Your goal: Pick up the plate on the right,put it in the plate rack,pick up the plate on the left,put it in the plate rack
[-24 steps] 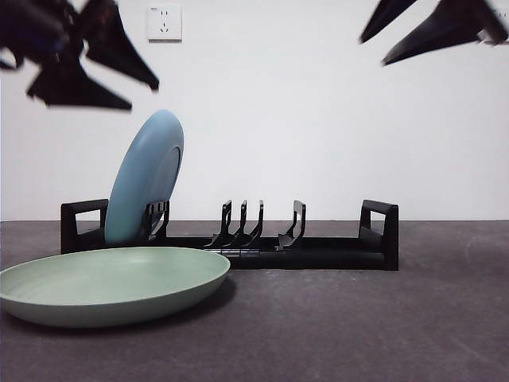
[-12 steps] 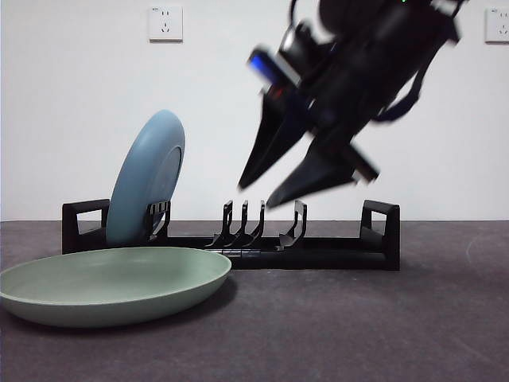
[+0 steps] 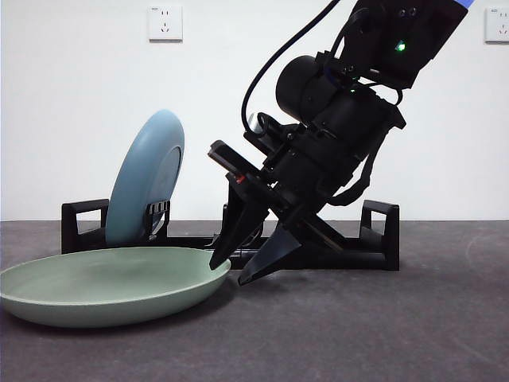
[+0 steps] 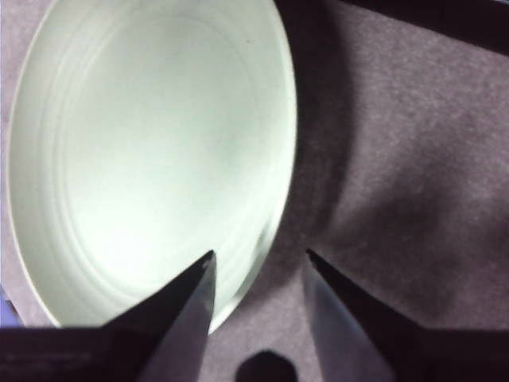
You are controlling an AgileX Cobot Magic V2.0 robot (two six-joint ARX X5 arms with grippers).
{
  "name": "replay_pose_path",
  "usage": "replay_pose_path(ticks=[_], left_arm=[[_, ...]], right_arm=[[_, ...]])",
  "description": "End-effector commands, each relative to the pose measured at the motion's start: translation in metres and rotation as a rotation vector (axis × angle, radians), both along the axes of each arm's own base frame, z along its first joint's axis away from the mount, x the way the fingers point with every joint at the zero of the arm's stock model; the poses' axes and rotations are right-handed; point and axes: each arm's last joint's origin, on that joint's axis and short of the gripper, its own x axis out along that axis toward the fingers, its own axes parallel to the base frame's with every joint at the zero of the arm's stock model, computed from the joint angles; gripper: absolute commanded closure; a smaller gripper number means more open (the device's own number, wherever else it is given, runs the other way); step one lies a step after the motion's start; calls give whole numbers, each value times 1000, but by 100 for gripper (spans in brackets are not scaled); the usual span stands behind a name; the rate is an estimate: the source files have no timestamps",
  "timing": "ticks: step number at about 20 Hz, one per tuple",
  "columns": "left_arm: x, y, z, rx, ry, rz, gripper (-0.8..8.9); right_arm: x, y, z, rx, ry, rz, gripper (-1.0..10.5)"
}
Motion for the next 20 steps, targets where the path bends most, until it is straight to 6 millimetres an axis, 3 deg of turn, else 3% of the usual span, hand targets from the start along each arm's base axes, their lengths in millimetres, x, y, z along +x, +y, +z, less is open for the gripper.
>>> replay_pose_path(ticks=[1, 5, 11, 16, 20], left_arm=[[0, 0, 1, 8, -6, -5, 502], [0, -1, 1, 10, -4, -4, 502], [-1, 0, -2, 25, 16, -5, 502], [-3, -2, -3, 48, 18, -93, 502], [-10, -14, -9, 128, 33, -203, 502]], right_arm=[[2, 3, -8, -2, 22, -14, 830], [1, 5, -11, -4, 46, -30, 956], [-5, 5, -3, -11, 59, -24, 956], [-19, -8, 54, -30, -99, -67, 956], [-23, -36, 93, -39, -205, -150, 957]])
